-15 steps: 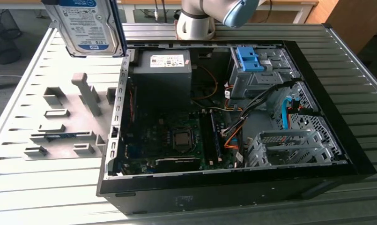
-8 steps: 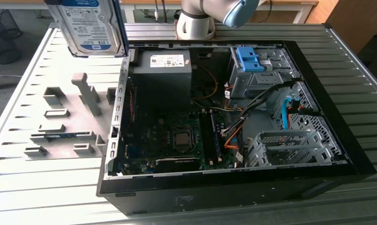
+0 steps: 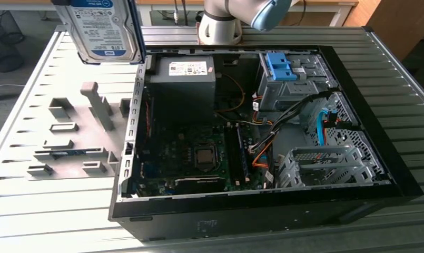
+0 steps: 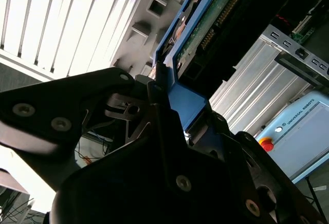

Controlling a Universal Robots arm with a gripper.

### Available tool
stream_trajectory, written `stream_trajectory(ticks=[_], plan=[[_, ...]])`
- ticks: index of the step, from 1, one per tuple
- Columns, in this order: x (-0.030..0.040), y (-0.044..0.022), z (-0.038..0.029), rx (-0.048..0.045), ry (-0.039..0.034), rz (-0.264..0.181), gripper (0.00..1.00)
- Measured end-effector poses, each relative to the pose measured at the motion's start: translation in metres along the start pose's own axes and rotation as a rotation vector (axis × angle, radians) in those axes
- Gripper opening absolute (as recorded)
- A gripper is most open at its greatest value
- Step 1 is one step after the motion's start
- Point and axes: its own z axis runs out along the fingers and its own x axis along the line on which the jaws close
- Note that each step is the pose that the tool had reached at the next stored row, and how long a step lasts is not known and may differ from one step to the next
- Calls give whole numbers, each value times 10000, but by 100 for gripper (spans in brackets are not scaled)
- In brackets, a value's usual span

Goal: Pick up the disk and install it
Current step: 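Pick up the disk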

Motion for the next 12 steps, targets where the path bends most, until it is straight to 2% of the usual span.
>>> stream_trajectory(ticks=[12], plan=[[-2,-61,0,0,0,0,36]])
